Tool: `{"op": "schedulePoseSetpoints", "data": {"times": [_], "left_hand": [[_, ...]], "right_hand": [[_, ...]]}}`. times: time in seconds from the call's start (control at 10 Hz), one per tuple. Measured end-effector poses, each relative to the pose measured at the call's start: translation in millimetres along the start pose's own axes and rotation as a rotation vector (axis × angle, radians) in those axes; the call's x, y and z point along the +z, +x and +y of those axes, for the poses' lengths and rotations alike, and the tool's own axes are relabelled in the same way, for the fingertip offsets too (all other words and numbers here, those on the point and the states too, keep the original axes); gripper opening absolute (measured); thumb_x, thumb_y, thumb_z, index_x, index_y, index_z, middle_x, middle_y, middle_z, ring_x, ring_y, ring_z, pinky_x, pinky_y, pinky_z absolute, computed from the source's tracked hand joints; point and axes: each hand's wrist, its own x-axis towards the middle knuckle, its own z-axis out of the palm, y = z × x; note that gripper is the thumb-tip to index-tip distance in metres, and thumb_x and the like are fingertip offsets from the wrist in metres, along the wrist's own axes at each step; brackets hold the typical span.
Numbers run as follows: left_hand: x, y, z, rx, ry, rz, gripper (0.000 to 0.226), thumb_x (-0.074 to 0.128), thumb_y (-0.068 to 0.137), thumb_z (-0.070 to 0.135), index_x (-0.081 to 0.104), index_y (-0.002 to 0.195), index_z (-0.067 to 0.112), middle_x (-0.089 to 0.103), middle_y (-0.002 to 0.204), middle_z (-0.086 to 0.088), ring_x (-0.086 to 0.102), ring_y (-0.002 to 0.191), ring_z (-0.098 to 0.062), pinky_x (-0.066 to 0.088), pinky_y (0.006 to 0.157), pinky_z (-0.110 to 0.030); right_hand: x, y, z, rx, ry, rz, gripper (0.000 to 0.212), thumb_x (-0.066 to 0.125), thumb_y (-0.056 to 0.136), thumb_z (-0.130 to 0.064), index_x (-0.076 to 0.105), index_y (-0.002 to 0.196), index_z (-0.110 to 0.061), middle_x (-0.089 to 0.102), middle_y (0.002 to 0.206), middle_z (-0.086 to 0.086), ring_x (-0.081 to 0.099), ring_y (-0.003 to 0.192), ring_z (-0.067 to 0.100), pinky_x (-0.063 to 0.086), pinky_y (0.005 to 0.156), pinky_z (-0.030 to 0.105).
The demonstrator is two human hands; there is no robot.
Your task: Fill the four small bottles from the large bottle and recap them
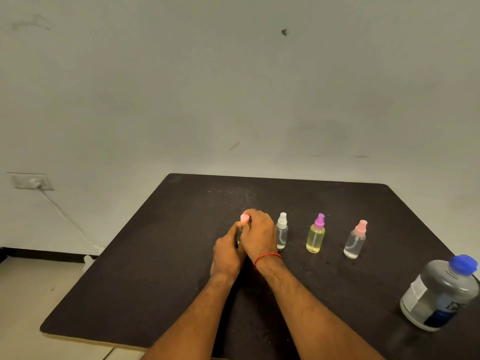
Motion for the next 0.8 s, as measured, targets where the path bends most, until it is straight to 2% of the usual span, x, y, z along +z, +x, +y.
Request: {"op": "schedulePoseSetpoints", "data": {"times": [0.2,0.3,0.4,0.5,0.6,0.7,0.8], "left_hand": [[-0.6,0.2,-0.8,0.017,0.023,-0.012,0.016,0.058,0.101,0.029,0.062,0.111,0.040,0.072,0.084,0.011,0.071,0.076,-0.009,0.061,0.070,-0.045],[-1.7,-0.4,0.5,0.030,0.021,-0.020,0.023,0.056,0.103,0.030,0.060,0.120,0.044,0.073,0.088,0.013,0.072,0.081,-0.010,0.062,0.073,-0.043],[-2.7,0.5,-1.0,0.048,0.026,-0.014,0.026,0.057,0.102,0.027,0.059,0.118,0.048,0.073,0.096,0.017,0.071,0.090,-0.005,0.062,0.082,-0.040],[-2.8,-0.1,-0.2,0.048,0.043,0.004,0.034,0.062,0.100,0.025,0.059,0.126,0.046,0.073,0.097,0.017,0.070,0.089,-0.003,0.062,0.083,-0.038],[-0.8,2.5,-1.7,0.057,0.042,0.025,0.042,0.070,0.095,0.028,0.059,0.134,0.036,0.070,0.095,0.020,0.069,0.084,-0.002,0.060,0.084,-0.030],[-0.6,-0.8,3.0,0.060,0.028,0.069,0.043,0.074,0.093,0.028,0.061,0.134,0.029,0.070,0.112,0.020,0.066,0.094,0.004,0.049,0.085,-0.014],[-1.0,0.3,2.9,0.043,0.021,0.190,0.045,0.072,0.094,0.026,0.062,0.137,0.015,0.069,0.127,0.005,0.064,0.115,-0.009,0.049,0.098,-0.023]], "right_hand": [[-5.7,-3.9,3.3,-0.028,0.013,-0.014,0.022,0.059,0.094,-0.020,0.067,0.114,-0.016,0.068,0.104,0.002,0.057,0.099,0.016,0.050,0.088,0.027],[-10.1,-9.4,4.8,0.010,0.053,-0.072,0.034,0.060,0.095,-0.021,0.059,0.129,-0.018,0.064,0.112,0.004,0.056,0.107,0.014,0.041,0.089,0.017],[-11.0,-16.8,10.2,0.022,0.093,-0.115,0.050,0.064,0.092,-0.018,0.049,0.140,-0.020,0.060,0.120,0.003,0.054,0.115,0.014,0.043,0.097,0.020],[-15.1,-26.8,16.5,0.020,0.099,-0.116,0.058,0.068,0.088,-0.017,0.046,0.143,-0.020,0.058,0.129,-0.002,0.050,0.122,0.010,0.041,0.102,0.019],[-21.4,-37.0,26.4,0.018,0.097,-0.109,0.060,0.068,0.088,-0.021,0.044,0.143,-0.021,0.055,0.136,-0.004,0.050,0.124,0.009,0.043,0.105,0.024],[-34.9,-48.4,33.6,0.025,0.075,-0.126,0.061,0.069,0.087,-0.027,0.044,0.143,-0.024,0.052,0.140,-0.006,0.050,0.126,0.011,0.045,0.106,0.034],[-47.5,-61.1,41.7,0.016,0.088,-0.109,0.060,0.070,0.086,-0.030,0.047,0.142,-0.025,0.052,0.140,-0.006,0.051,0.126,0.011,0.045,0.106,0.035]]}}
